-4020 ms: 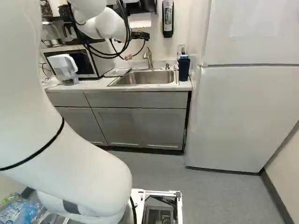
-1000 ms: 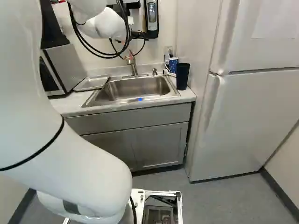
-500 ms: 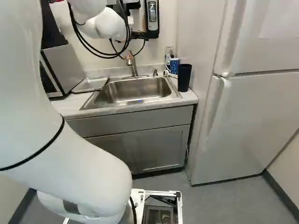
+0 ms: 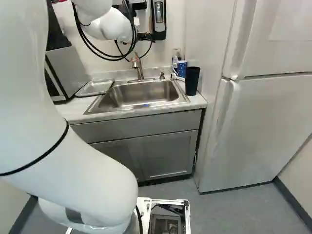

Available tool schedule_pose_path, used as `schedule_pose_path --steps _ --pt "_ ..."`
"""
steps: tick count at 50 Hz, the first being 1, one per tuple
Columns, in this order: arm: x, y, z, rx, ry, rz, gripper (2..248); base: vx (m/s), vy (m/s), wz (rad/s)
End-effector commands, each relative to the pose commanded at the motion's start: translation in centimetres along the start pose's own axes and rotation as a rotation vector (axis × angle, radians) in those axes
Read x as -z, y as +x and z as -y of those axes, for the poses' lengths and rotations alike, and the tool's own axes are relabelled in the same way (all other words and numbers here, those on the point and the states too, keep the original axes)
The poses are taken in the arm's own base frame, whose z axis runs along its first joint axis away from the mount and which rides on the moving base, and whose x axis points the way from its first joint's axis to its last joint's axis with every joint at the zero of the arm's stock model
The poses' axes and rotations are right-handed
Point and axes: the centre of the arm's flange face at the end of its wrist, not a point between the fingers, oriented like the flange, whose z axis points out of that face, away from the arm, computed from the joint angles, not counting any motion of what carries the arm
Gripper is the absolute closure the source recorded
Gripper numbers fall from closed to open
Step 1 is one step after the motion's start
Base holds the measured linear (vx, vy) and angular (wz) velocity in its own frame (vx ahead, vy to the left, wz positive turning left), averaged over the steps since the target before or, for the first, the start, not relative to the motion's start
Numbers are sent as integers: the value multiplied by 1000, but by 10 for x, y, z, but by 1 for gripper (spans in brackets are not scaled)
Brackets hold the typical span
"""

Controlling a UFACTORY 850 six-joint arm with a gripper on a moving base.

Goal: Rinse the cup and place it in the tray

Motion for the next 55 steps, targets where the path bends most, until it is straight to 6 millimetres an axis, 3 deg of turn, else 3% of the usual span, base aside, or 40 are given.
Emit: schedule_pose_path --steps 25,55 --pt "-25 1 1 1 2 42 3 0 0 0" --pt "-71 3 7 3 12 107 3 0 0 0"
